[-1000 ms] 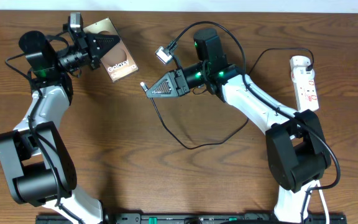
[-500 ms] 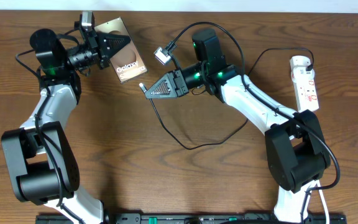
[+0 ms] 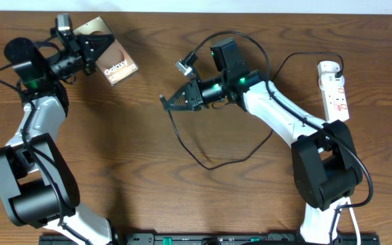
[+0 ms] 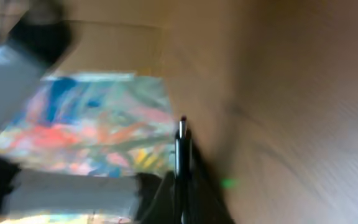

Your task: Plug charger to phone and switch on socket

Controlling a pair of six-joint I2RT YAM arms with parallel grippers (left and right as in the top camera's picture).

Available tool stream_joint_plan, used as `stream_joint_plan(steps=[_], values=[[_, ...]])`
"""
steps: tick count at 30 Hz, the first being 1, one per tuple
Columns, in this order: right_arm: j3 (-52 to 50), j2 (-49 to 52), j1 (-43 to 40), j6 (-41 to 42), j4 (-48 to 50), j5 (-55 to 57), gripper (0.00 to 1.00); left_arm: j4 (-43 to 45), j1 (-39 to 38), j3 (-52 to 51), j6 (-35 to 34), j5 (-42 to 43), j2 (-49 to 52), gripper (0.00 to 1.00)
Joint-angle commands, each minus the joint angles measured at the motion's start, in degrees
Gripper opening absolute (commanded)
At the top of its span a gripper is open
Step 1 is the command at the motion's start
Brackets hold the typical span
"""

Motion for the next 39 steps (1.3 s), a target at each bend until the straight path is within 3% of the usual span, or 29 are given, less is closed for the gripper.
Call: stream_joint_plan(steps=[1, 7, 12, 24, 32, 39], values=[[0.2, 0.5, -0.6, -4.7, -8.3, 20.5, 0.01, 1.0, 0.3, 0.3, -0.7, 2.3, -0.5, 0.07], [0.2, 0.5, -0.6, -5.0, -27.6, 53.8, 0.01, 1.4, 0.3, 0.3, -0.7, 2.3, -0.5, 0.07], [-0.9, 0.5, -0.1, -5.2, -32.9, 65.2, 0.01, 1.4, 0.3, 0.3, -0.3, 2.3, -0.5, 0.07], [-11.7, 0.5, 0.4, -2.5, -23.8, 64.3, 0.01, 1.4, 0.3, 0.3, -0.3, 2.5, -0.5, 0.07], [-12.6, 0.5, 0.6, -2.3, -23.2, 63.8, 0.01, 1.4, 0.3, 0.3, -0.2, 2.6, -0.5, 0.07], [-12.6, 0.5, 0.7, -2.1, -23.3, 63.8, 0.13, 1.4, 0.3, 0.3, 0.0, 3.1, -0.5, 0.07]])
